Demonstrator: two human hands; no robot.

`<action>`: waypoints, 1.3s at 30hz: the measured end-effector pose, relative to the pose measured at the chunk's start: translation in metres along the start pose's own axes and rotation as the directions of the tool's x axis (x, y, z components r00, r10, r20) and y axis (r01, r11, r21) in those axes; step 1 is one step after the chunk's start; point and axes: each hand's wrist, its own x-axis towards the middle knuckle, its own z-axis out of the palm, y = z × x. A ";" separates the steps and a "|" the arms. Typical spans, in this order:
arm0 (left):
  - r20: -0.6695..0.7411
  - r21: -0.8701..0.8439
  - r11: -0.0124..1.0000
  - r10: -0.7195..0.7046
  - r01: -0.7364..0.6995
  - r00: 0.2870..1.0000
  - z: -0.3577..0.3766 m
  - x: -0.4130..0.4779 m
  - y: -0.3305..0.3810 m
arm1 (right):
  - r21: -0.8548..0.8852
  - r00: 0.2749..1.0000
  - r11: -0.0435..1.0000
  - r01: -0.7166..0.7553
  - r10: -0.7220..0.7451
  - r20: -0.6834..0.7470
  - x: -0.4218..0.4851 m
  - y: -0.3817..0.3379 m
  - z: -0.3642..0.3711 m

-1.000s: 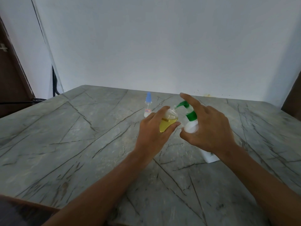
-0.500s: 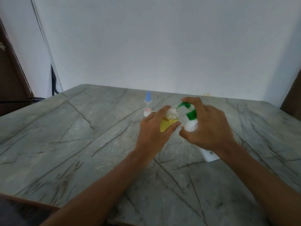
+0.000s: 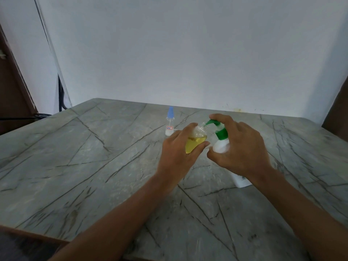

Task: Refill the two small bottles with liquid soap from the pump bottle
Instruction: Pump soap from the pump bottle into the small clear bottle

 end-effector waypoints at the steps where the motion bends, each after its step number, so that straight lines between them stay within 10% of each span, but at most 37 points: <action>1: -0.005 0.000 1.000 -0.004 0.004 1.000 -0.001 0.001 0.000 | -0.024 1.000 1.000 -0.005 0.005 0.010 0.000 -0.001 0.000; 39: -0.003 0.059 0.998 -0.016 0.016 1.000 -0.003 0.003 -0.003 | -0.097 0.998 0.995 -0.013 0.019 0.065 -0.001 -0.004 0.000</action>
